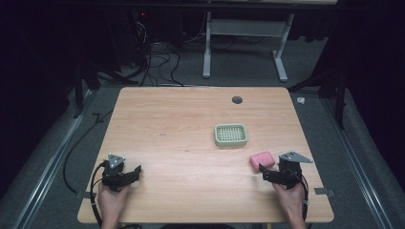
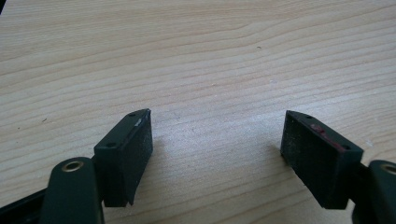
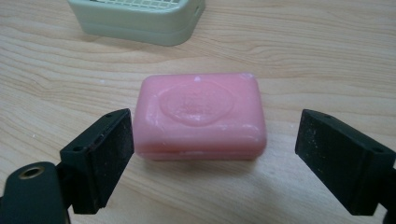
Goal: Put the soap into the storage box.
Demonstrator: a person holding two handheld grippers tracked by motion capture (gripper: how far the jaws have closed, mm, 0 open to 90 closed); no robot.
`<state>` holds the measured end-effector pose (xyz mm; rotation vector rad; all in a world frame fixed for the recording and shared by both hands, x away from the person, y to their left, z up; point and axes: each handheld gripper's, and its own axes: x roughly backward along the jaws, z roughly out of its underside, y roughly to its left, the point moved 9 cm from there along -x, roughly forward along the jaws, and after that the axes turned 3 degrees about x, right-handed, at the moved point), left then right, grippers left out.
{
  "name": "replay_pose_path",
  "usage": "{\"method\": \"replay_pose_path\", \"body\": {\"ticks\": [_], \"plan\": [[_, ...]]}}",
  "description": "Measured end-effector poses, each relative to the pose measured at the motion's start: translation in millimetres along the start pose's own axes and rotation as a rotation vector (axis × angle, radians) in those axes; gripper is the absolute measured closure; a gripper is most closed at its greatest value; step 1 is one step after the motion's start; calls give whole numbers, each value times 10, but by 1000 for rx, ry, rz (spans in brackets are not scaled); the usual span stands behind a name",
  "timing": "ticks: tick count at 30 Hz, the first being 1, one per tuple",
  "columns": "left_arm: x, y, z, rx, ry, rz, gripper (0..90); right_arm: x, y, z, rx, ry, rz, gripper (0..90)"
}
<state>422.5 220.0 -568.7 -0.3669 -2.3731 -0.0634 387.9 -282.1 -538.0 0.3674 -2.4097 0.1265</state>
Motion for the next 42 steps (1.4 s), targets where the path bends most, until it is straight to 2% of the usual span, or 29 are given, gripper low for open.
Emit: {"method": "replay_pose_path", "body": {"ticks": [10,27,42], "plan": [[0,0,0,0,0,0,255,-114,77,-68,14,16,-9,121],[0,0,0,0,0,0,255,-287,94,12,27,139,36,121],[0,0,0,0,0,0,255,-368,98,32,34,184,58,122]]}}
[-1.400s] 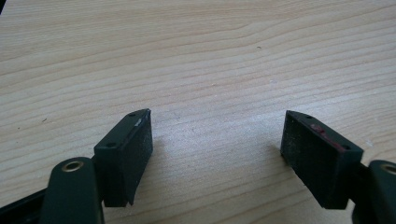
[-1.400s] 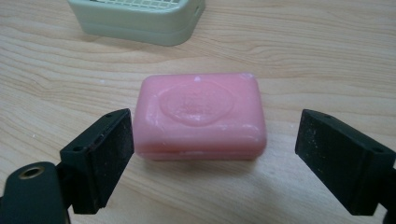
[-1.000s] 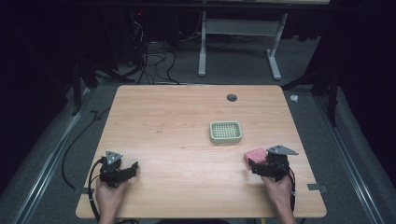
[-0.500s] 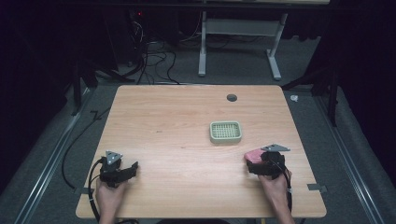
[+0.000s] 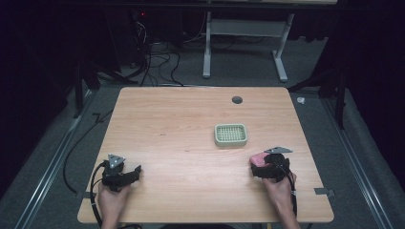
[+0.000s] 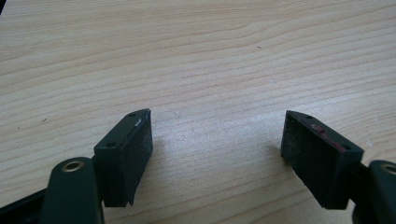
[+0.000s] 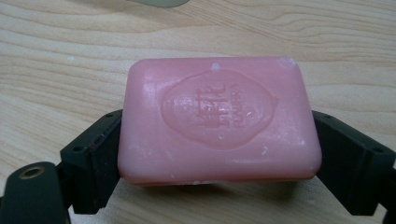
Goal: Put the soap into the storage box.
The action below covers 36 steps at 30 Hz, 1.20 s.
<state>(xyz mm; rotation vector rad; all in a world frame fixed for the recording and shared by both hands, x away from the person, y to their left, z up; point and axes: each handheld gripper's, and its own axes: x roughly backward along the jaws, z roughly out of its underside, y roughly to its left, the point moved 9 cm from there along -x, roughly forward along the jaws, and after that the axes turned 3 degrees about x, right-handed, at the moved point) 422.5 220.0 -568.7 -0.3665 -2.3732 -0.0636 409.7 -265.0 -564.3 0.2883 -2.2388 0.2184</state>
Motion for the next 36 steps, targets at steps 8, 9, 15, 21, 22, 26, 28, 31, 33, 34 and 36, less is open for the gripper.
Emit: {"method": "replay_pose_path", "body": {"ticks": [8,9,15,21,22,26,28,31,33,34,36], "plan": [[0,0,0,0,0,0,254,-13,18,-24,-1,22,-2,127],[0,0,0,0,0,0,254,-16,22,-27,1,21,-7,131],[0,0,0,0,0,0,254,-7,32,-21,-2,27,-8,135],[0,0,0,0,0,0,254,-4,35,-18,-5,22,-3,138],[0,0,0,0,0,0,254,-4,36,-19,-6,20,-4,138],[0,0,0,0,0,0,254,2,50,-21,-11,17,-18,139],[0,0,0,0,0,0,254,12,53,-28,-16,9,-18,139],[0,0,0,0,0,0,254,39,50,-56,-20,-16,-23,139],[0,0,0,0,0,0,254,55,49,-71,-29,-24,-29,139],[0,0,0,0,0,0,254,62,48,-77,-31,-24,-31,139],[0,0,0,0,0,-1,254,75,50,-95,-31,-28,-33,139]]}}
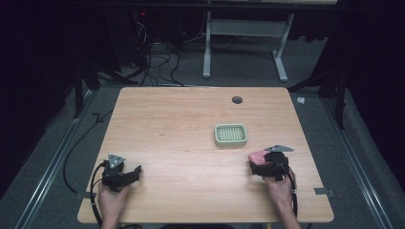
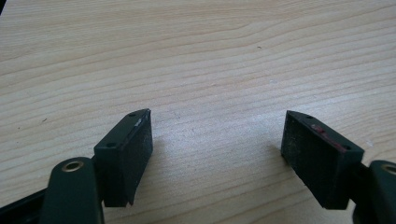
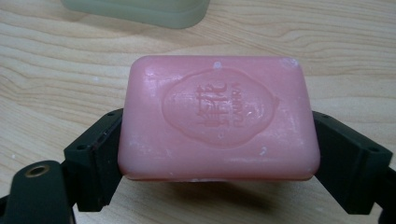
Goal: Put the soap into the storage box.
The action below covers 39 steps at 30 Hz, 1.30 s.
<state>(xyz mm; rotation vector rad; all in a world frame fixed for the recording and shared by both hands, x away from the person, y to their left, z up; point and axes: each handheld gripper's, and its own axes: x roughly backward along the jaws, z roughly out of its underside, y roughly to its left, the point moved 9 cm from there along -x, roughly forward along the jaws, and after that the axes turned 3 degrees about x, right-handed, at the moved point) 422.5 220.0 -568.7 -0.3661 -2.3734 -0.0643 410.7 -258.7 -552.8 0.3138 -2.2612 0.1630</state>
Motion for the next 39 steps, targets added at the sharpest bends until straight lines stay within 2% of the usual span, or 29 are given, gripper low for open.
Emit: {"method": "replay_pose_path", "body": {"ticks": [22,26,35,39], "plan": [[0,0,0,0,0,0,254,89,101,-273,-5,-32,-62,139],[0,0,0,0,0,0,253,85,157,-376,11,-39,-71,139],[-1,-1,0,-1,0,-1,251,42,273,-554,12,-49,-118,139],[-1,-1,0,-1,0,-2,251,22,306,-605,19,-50,-121,139]]}}
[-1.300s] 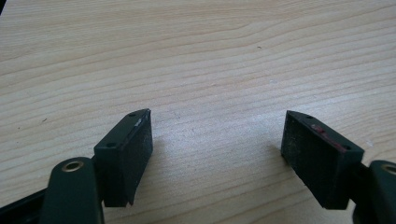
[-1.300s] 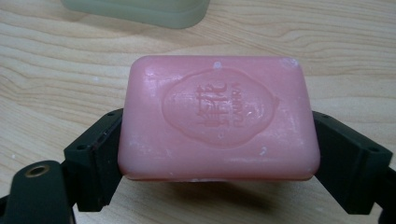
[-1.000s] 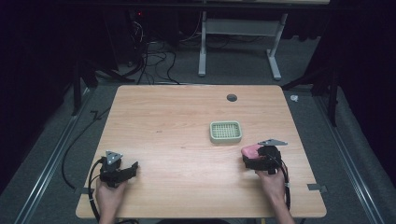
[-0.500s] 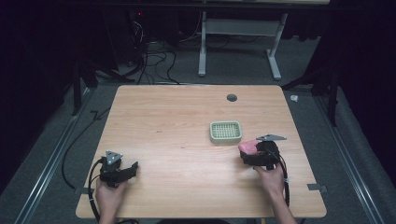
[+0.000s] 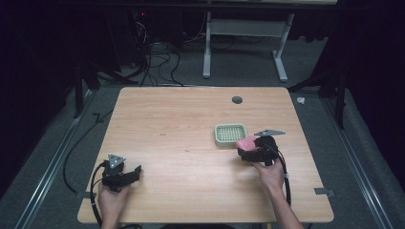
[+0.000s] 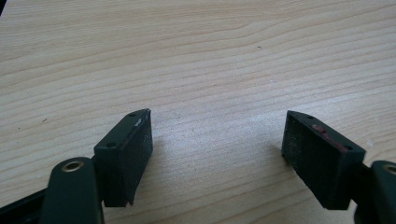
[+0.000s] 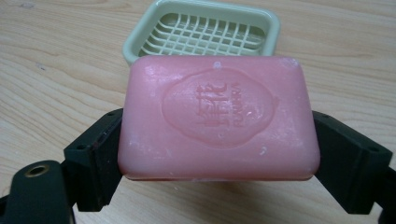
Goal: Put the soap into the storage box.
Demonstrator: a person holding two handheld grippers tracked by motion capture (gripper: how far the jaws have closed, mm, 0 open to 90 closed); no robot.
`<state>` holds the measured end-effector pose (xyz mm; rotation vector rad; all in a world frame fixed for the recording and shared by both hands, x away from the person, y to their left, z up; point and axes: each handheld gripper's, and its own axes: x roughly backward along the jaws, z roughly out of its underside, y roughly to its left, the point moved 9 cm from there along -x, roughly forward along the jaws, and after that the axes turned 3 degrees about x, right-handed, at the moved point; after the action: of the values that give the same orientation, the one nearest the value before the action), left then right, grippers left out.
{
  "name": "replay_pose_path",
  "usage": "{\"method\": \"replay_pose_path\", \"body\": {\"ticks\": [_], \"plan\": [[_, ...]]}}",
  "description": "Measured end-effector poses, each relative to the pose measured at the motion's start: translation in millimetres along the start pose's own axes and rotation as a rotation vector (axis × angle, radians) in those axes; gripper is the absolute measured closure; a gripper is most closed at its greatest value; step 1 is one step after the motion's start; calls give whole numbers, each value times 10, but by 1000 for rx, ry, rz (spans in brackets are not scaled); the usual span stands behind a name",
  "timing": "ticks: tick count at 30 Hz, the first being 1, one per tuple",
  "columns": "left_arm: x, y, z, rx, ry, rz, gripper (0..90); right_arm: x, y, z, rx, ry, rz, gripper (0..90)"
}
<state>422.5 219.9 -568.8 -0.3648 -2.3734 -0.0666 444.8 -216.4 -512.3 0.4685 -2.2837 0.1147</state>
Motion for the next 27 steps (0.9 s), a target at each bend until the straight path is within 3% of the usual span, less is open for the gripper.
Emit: {"method": "replay_pose_path", "body": {"ticks": [14,27], "plan": [[0,-1,0,0,0,0,249,-122,95,-177,14,21,-6,139],[0,-1,0,-1,0,0,249,-288,115,-325,-24,41,-8,139]]}}
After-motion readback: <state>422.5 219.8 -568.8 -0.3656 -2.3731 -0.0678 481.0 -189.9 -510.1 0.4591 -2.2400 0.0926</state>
